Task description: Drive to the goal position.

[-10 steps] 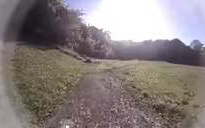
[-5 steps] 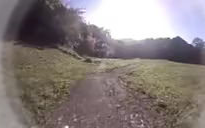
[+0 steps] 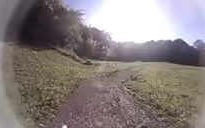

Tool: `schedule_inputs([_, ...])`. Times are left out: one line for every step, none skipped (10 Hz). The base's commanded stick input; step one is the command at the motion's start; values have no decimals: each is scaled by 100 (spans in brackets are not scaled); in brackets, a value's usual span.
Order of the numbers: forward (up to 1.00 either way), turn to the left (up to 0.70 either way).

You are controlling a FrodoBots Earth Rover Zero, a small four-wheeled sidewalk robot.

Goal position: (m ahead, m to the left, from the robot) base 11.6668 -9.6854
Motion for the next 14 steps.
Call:
schedule_inputs([100, 1])
schedule_inputs([100, 1])
schedule_inputs([100, 1])
schedule_inputs([100, 1])
schedule_inputs([100, 1])
schedule_inputs([100, 1])
schedule_inputs([100, 1])
schedule_inputs([100, 0])
schedule_inputs([100, -5])
schedule_inputs([100, -27])
schedule_inputs([100, -34])
schedule_inputs([100, -37])
schedule_inputs([100, -38])
schedule_inputs([100, -38])
